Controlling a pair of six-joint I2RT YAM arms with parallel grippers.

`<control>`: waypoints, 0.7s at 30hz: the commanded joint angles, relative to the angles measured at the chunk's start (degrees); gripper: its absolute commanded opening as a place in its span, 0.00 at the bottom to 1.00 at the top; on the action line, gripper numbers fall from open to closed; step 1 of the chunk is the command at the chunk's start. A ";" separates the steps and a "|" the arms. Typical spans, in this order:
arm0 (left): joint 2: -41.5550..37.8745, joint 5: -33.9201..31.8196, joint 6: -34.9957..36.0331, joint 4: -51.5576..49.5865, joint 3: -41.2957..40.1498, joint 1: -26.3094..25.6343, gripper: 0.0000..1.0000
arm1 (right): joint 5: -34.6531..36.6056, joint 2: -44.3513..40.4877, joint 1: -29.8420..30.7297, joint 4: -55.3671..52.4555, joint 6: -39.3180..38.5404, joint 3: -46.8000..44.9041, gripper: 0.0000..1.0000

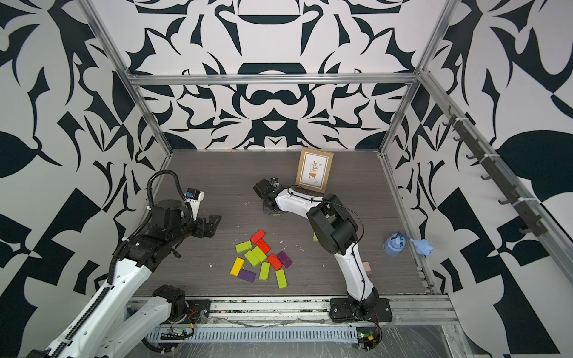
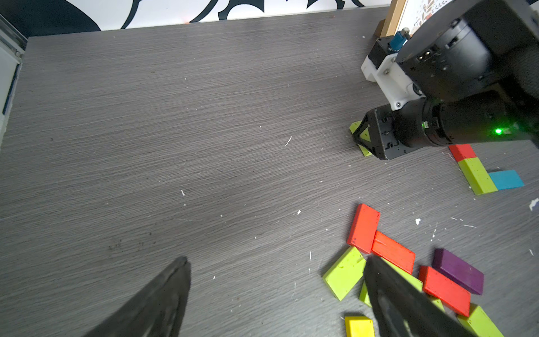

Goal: Assemble the letter t with building blocks
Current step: Place the building block at the center of the board.

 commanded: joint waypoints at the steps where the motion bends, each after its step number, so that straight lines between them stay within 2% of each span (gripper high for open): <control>1: -0.17 0.81 -0.50 0.56 -0.14 -0.13 0.97 | 0.02 -0.02 -0.25 -0.27 1.38 1.89 0.25; 21: -0.43 0.85 -0.61 0.33 -0.12 -0.13 0.97 | -0.23 1.03 -0.23 -0.56 3.39 2.13 0.36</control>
